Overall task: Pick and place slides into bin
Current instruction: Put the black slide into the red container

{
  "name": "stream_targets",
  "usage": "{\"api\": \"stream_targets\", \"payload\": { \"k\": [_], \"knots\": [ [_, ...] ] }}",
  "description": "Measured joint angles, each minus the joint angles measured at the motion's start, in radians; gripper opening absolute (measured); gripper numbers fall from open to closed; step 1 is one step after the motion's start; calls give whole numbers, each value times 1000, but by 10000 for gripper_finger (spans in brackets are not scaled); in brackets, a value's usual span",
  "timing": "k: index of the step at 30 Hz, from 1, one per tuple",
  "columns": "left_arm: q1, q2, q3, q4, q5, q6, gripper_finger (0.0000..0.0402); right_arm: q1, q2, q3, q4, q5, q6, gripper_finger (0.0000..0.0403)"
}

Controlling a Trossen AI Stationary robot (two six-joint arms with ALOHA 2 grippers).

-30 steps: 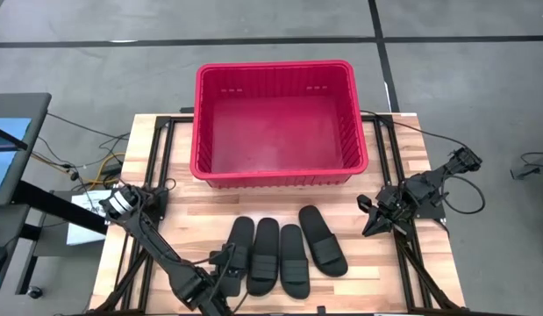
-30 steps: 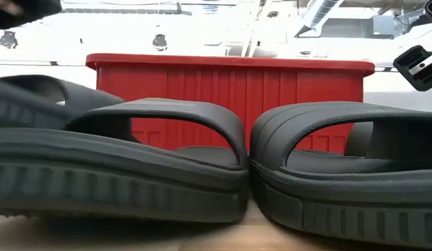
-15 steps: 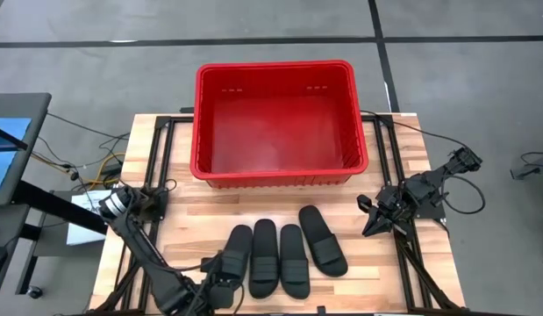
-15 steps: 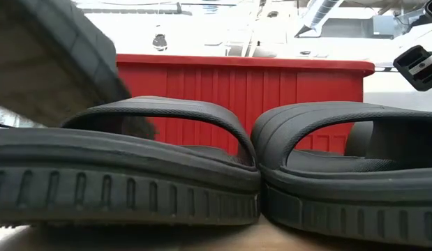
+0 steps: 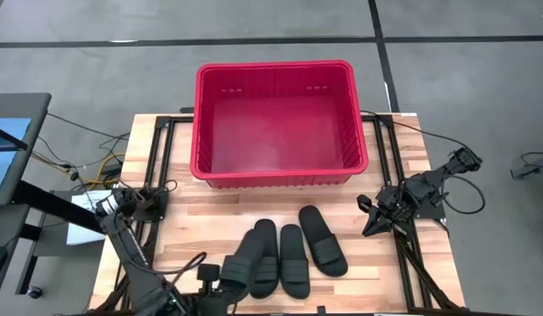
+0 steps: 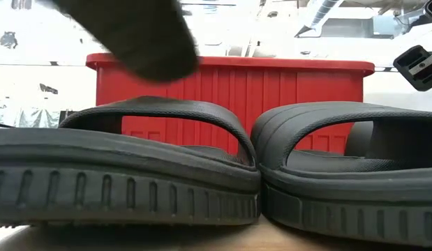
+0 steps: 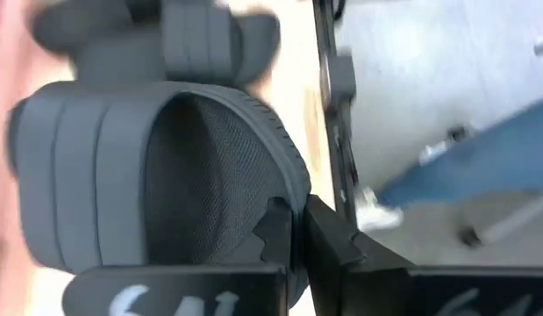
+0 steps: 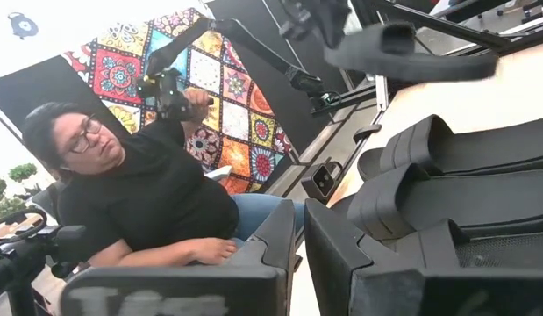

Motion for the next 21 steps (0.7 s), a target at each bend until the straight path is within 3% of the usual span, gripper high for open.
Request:
{"api": "stream_targets", "payload": {
  "k": [9, 15, 21],
  "knots": [
    [-27, -1, 157, 2, -323, 244, 0, 0, 0, 0, 0, 0, 0, 21],
    [-21, -1, 251, -99, -568, 417, 0, 0, 0, 0, 0, 0, 0, 21],
    [57, -18, 317, -308, -614, 395, 0, 0, 0, 0, 0, 0, 0, 21]
  ]
}}
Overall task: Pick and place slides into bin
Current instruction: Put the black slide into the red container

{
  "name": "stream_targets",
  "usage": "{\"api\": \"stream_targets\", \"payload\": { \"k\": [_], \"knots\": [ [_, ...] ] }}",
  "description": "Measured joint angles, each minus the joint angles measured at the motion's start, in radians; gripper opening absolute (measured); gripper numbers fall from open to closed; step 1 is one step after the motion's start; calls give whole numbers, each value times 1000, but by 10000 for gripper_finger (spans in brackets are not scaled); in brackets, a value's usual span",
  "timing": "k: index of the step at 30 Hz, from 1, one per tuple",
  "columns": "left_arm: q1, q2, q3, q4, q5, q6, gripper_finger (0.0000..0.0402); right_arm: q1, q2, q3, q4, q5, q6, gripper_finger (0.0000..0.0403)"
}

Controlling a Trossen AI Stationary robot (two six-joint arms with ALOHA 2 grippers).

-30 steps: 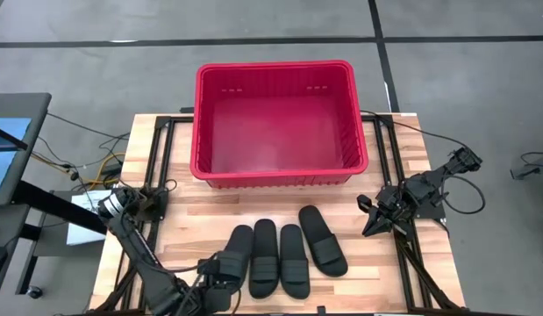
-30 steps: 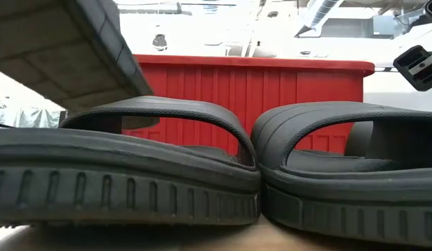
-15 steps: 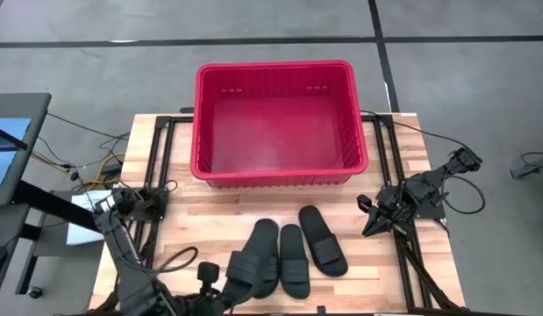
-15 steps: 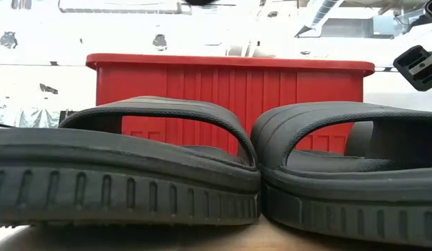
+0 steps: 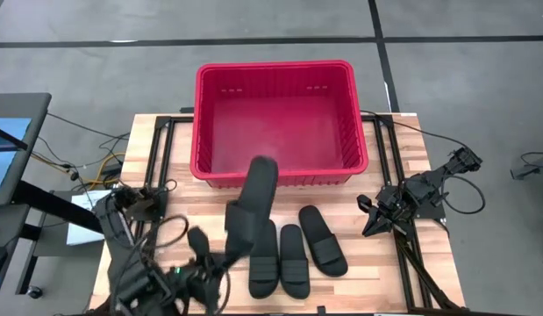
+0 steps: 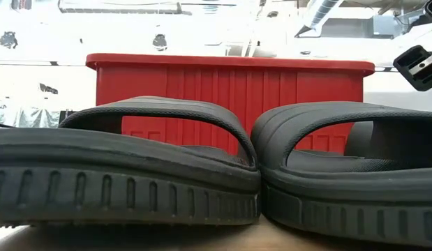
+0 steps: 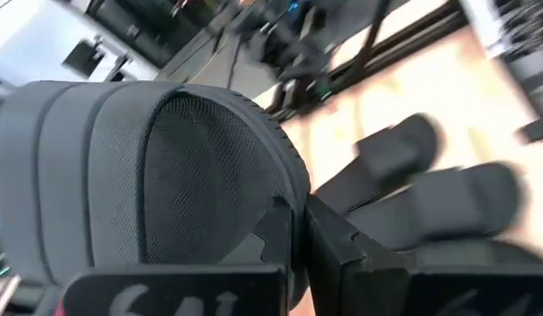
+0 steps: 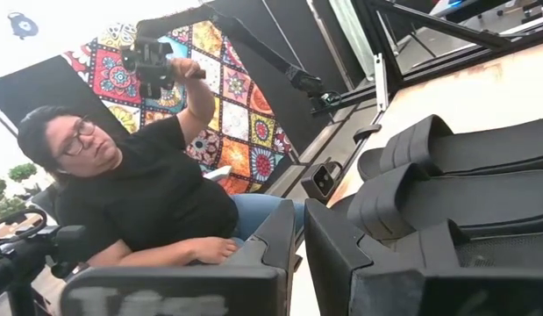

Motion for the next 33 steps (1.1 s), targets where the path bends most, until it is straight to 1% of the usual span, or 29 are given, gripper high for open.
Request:
{"api": "stream_targets", "payload": {
  "k": [3, 5, 11, 14, 17, 21, 25, 30, 33],
  "knots": [
    [62, -28, 13, -98, 19, -33, 0, 0, 0, 0, 0, 0, 0, 21],
    [110, -48, 12, -121, 27, -40, 0, 0, 0, 0, 0, 0, 0, 21],
    [256, -110, 6, -118, 50, 104, 0, 0, 0, 0, 0, 0, 0, 21],
    [342, -123, 6, -118, 83, 164, 0, 0, 0, 0, 0, 0, 0, 21],
    [440, -125, 6, -118, 151, 214, 0, 0, 0, 0, 0, 0, 0, 21],
    [571, -125, -3, -114, 287, 287, 0, 0, 0, 0, 0, 0, 0, 21],
    [687, -123, -49, -105, 356, 328, 0, 0, 0, 0, 0, 0, 0, 21],
    [788, -123, -146, -44, 440, 390, 0, 0, 0, 0, 0, 0, 0, 21],
    [840, -123, -221, 37, 499, 434, 0, 0, 0, 0, 0, 0, 0, 21]
  ]
}}
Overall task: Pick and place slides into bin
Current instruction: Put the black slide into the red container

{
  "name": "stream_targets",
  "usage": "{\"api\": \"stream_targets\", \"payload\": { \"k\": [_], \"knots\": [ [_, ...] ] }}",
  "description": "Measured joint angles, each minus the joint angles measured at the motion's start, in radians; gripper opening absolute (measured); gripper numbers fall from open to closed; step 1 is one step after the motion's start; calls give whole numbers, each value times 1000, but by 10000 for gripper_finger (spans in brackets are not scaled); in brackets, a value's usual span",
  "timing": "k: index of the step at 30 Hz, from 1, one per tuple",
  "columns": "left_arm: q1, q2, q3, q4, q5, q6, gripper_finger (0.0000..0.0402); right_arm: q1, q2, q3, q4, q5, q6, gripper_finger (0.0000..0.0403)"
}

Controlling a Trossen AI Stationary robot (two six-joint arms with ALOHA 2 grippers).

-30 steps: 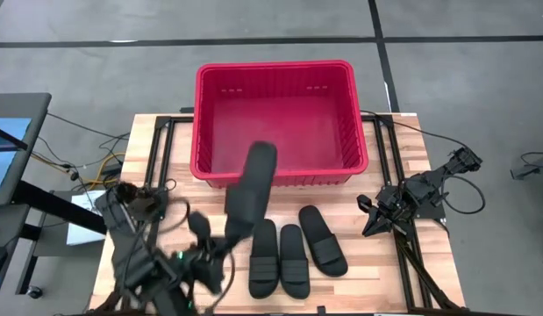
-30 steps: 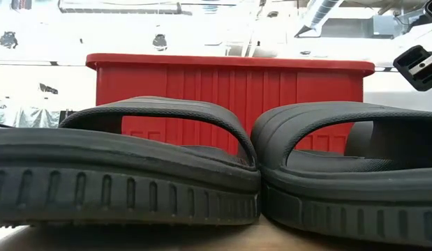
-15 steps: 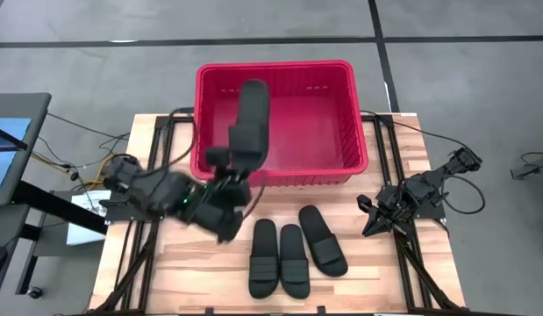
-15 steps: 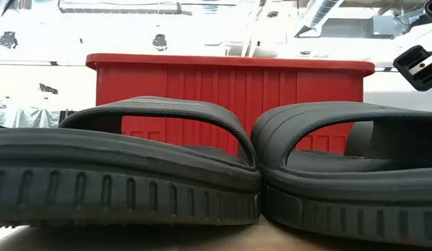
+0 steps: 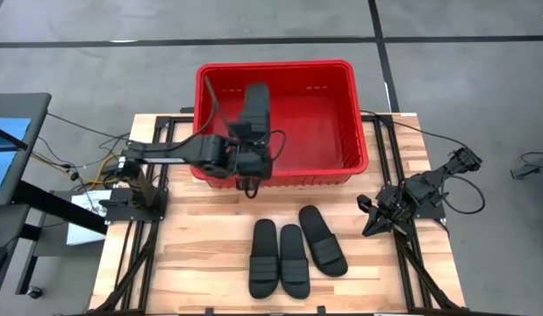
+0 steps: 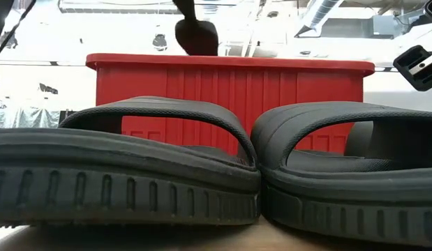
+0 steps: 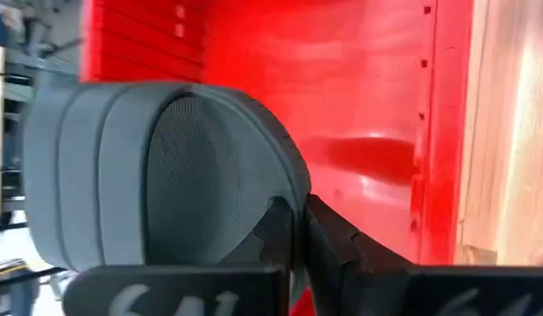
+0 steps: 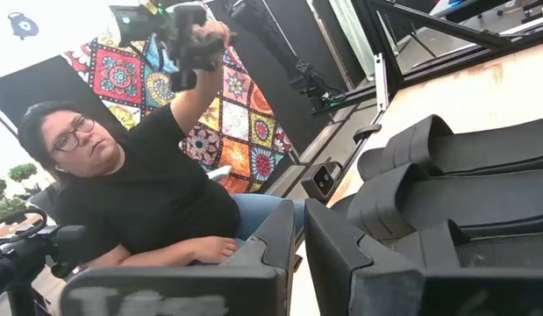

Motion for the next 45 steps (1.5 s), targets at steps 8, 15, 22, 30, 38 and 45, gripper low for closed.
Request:
{"api": "stream_targets", "payload": {
  "k": [8, 15, 22, 30, 38, 45],
  "knots": [
    [134, 0, -189, 149, 120, 98, 0, 0, 0, 0, 0, 0, 0, 21],
    [242, 0, -304, 249, 232, 149, 0, 0, 0, 0, 0, 0, 0, 21],
    [322, -7, -389, 409, 417, 215, 0, 0, 0, 0, 0, 0, 0, 21],
    [423, 11, -410, 460, 420, 275, 0, 0, 0, 0, 0, 0, 0, 21],
    [492, 2, -406, 480, 469, 294, 0, 0, 0, 0, 0, 0, 0, 21],
    [498, 11, -406, 495, 488, 313, 0, 0, 0, 0, 0, 0, 0, 21]
  ]
}}
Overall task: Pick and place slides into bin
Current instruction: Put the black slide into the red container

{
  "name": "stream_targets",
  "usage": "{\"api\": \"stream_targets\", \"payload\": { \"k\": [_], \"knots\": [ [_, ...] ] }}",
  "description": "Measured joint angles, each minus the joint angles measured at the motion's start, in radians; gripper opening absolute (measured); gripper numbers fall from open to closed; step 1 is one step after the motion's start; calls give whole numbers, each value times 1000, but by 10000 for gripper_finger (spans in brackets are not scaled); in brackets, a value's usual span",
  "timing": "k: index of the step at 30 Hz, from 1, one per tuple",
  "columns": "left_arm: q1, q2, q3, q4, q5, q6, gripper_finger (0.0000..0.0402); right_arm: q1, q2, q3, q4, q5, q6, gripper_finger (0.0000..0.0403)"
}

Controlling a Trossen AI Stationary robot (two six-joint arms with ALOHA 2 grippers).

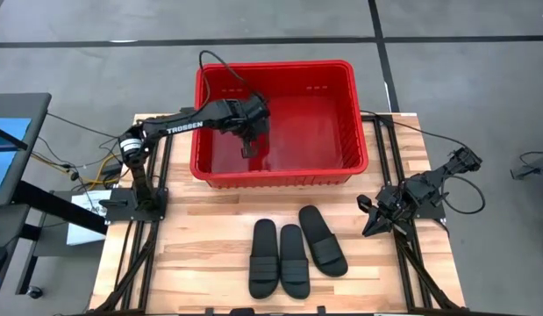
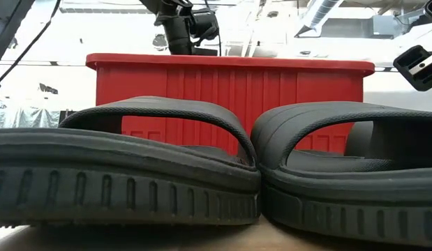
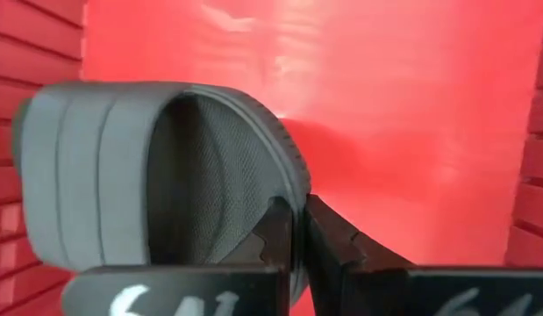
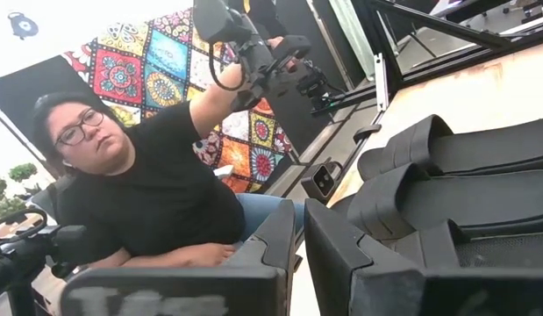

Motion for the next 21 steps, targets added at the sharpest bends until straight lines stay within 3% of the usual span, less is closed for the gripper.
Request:
{"api": "stream_targets", "payload": {
  "k": [21],
  "knots": [
    [0, 202, 2, 42, 24, 22, 0, 0, 0, 0, 0, 0, 0, 21]
  ]
}}
